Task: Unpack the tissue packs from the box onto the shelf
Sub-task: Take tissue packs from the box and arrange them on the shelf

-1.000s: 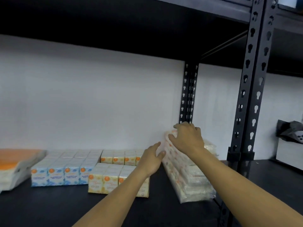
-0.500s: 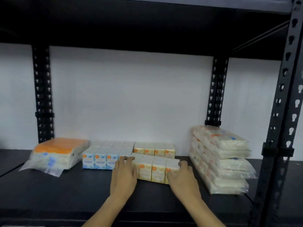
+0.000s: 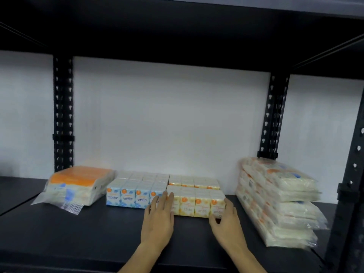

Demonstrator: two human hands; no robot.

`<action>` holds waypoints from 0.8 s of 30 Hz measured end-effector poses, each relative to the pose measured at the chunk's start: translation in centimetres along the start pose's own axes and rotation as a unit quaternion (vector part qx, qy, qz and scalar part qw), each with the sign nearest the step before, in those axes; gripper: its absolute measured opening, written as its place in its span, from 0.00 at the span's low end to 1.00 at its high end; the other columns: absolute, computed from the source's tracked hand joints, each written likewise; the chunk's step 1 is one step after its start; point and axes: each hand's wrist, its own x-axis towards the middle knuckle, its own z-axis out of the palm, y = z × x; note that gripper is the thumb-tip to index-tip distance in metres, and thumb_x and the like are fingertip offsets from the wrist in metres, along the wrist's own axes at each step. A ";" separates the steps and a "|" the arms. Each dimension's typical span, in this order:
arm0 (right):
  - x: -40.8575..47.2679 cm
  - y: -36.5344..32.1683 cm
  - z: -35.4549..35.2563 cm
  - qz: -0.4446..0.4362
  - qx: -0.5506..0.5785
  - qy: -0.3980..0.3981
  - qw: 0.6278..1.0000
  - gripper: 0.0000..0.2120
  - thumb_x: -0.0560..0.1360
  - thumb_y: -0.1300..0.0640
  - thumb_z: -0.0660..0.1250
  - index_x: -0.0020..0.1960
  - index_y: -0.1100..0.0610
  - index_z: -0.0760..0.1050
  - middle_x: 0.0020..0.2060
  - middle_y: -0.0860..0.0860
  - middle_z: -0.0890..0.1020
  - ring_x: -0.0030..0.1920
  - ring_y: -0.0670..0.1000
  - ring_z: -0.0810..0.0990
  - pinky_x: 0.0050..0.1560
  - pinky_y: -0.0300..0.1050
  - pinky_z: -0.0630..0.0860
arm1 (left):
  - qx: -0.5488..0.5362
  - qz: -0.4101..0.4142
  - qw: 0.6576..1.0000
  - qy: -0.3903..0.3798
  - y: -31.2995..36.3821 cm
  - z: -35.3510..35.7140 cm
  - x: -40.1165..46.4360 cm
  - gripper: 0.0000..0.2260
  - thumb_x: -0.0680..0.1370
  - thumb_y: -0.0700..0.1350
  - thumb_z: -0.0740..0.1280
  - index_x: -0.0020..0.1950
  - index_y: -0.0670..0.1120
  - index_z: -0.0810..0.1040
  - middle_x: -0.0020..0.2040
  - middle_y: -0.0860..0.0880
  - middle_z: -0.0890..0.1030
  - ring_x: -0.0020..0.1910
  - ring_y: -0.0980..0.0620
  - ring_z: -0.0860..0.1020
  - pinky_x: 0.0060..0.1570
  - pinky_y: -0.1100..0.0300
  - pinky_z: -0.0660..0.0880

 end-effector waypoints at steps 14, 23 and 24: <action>1.9 1.7 2.0 0.005 -0.032 0.020 0.999 0.33 0.78 0.49 0.66 0.77 0.54 0.56 0.71 0.51 0.67 0.61 0.50 0.76 0.52 0.41 0.73 | 0.015 0.004 1.000 0.001 0.2 1.0 1.3 0.26 0.82 0.45 0.53 0.80 0.50 0.52 0.81 0.50 0.49 0.79 0.44 0.49 0.76 0.46 0.50; 1.5 2.0 1.4 -0.025 0.040 0.048 0.998 0.27 0.75 0.55 0.69 0.72 0.47 0.65 0.65 0.46 0.73 0.63 0.42 0.72 0.57 0.38 0.70 | -0.020 0.007 1.000 0.000 0.3 0.2 0.9 0.26 0.82 0.44 0.52 0.81 0.50 0.51 0.81 0.51 0.49 0.80 0.46 0.47 0.76 0.50 0.47; 1.5 2.1 1.4 -0.024 0.041 0.048 0.998 0.28 0.75 0.55 0.69 0.72 0.46 0.65 0.65 0.46 0.73 0.63 0.42 0.71 0.57 0.38 0.70 | -0.023 0.007 1.000 -0.002 0.3 0.1 0.8 0.26 0.82 0.44 0.52 0.81 0.50 0.51 0.81 0.51 0.49 0.80 0.46 0.47 0.76 0.50 0.47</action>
